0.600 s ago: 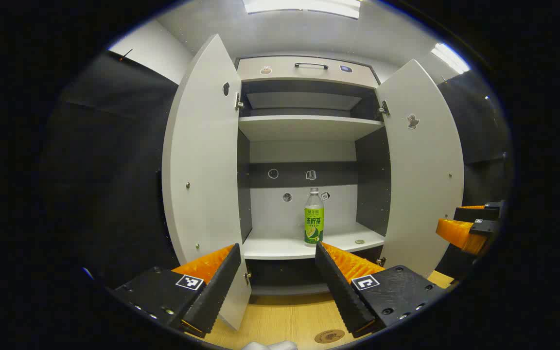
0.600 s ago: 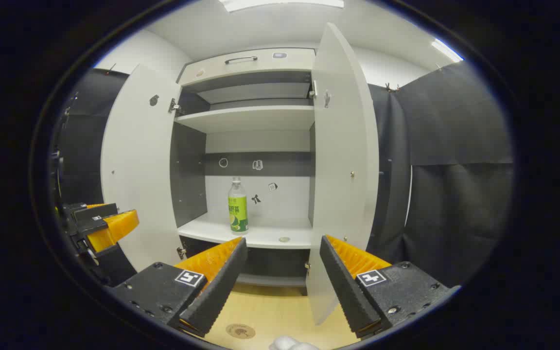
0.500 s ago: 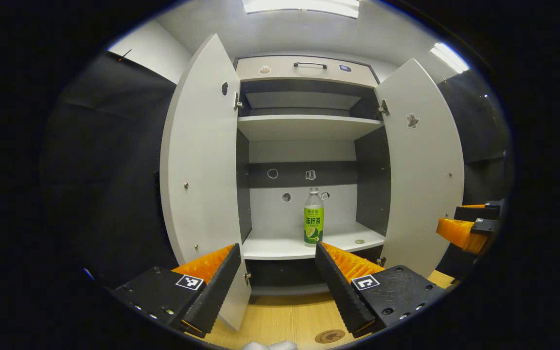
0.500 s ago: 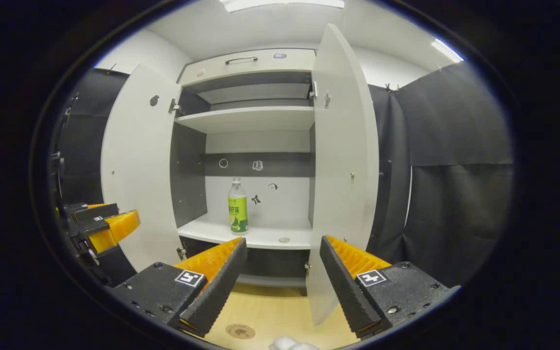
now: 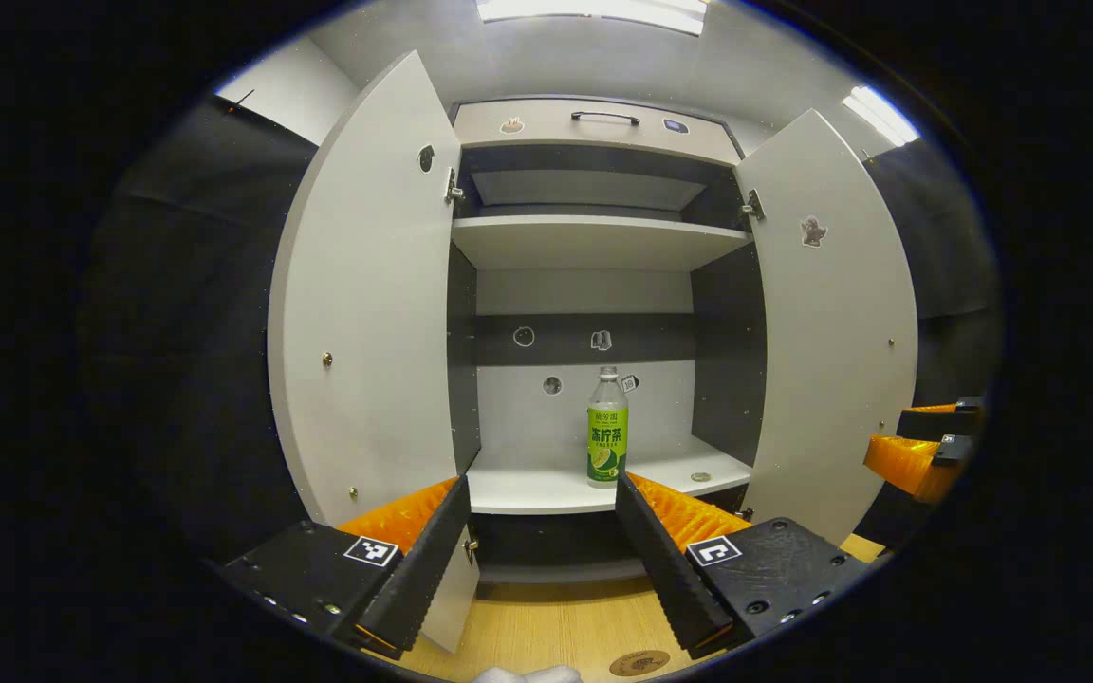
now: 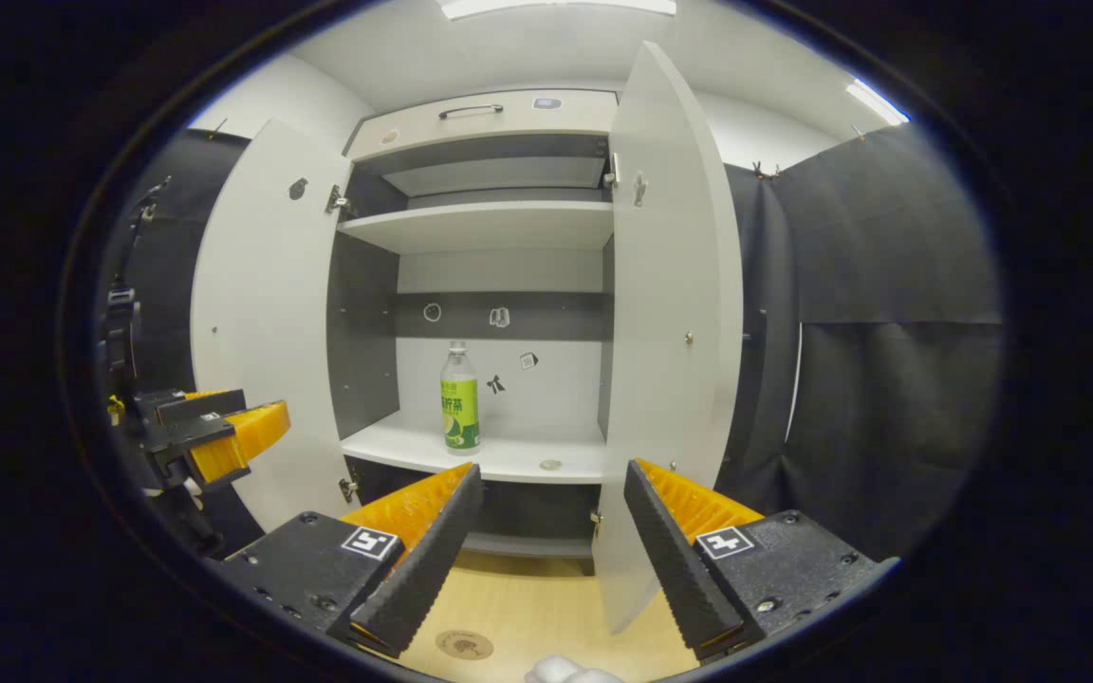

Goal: Grasp the bottle in the cabinet with the left hand and place it on the coaster, then close the right door with the right hand and the left door with the left hand.

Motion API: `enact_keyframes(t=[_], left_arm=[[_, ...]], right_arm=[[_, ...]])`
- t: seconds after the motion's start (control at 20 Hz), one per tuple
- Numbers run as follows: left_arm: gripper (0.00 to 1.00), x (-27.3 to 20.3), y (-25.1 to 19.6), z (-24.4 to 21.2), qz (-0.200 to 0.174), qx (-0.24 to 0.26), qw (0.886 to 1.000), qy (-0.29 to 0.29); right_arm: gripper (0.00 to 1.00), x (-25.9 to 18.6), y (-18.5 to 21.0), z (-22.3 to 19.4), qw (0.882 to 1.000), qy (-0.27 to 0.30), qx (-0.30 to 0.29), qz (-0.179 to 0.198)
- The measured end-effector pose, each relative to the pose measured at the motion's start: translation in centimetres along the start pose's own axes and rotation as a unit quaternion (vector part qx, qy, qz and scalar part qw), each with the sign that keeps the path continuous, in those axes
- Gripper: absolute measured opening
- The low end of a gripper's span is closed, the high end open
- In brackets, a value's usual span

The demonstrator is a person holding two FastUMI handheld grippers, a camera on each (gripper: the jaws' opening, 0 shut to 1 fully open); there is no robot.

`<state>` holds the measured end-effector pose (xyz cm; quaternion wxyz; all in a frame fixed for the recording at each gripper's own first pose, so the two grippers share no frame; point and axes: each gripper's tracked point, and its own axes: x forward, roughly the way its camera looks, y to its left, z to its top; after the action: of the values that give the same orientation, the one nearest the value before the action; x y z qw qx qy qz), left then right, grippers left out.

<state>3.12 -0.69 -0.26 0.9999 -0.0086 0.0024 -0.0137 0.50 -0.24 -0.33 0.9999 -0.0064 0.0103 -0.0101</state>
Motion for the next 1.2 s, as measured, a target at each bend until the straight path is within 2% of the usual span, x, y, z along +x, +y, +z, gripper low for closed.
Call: enact_keyframes(t=[0.35, 0.55, 0.75, 0.85, 1.05, 1.2], left_arm=[[0.94, 1.1, 0.1, -0.2, -0.001, 0.006, 1.000, 0.000], [0.94, 3.9, -0.2, 0.2, -0.009, 0.009, 1.000, -0.009], [0.94, 9.3, -2.0, 0.4, -0.028, 0.015, 0.999, -0.031], [0.94, 12.8, -2.8, -0.5, -0.028, 0.026, 0.999, -0.026], [0.94, 19.3, -5.5, -3.3, -0.044, 0.015, 0.999, -0.002], [0.97, 24.1, -6.8, -5.7, -0.038, 0.016, 0.999, 0.014]], right_arm=[[0.99, 1.1, -0.1, 0.1, 1.000, 0.002, 0.005, -0.005], [0.99, 1.0, 0.2, 0.6, 1.000, 0.000, 0.005, -0.002], [0.99, 0.3, 0.6, 1.1, 1.000, 0.006, 0.008, 0.004], [0.99, -0.2, 0.3, 1.5, 1.000, 0.005, 0.001, -0.005], [0.99, -1.3, -0.8, 1.5, 0.999, 0.012, -0.007, -0.030], [0.99, -1.8, -2.0, 1.2, 0.998, 0.022, -0.014, -0.052]])
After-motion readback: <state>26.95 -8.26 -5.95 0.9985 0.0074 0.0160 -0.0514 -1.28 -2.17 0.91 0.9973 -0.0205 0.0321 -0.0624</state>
